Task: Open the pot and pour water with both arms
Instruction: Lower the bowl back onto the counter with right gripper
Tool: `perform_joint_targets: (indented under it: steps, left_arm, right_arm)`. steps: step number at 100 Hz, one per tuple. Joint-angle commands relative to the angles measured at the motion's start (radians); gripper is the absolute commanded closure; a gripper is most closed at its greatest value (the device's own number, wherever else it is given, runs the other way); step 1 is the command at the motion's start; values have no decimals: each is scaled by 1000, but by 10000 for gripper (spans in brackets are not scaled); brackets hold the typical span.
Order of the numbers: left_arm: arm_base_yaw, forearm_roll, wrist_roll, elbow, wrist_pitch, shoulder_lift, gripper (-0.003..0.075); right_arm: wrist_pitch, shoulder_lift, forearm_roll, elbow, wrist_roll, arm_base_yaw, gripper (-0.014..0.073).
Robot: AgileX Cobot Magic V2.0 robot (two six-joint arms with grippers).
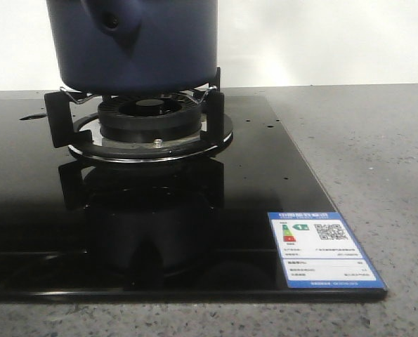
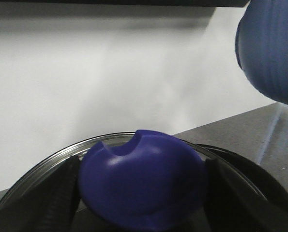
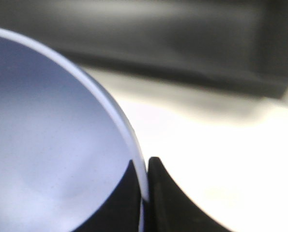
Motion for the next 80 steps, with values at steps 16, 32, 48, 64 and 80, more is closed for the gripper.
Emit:
perform_joint_targets:
  steps: [16,32,48,64,80]
  left_arm:
    - [-147,-221,138,-40,-22,23,351]
    - [-229,-242,181,-92,-21,99,351]
    - [-291,-232,183,-186,-18,199,351]
    - [-322,-213,183,-245,-8,281,351]
    - [-322,-180,183,-248,3,317,351]
  right_arm:
    - [547,-84,39,-39,114,-336,637]
    - [871,-47,35,-10,114,-507,637]
    - [923,-32,19,84,114,-561,637]
    - [896,-32,-8,182,114,-561,637]
    - [875,-32,-28,224,114,-561,637]
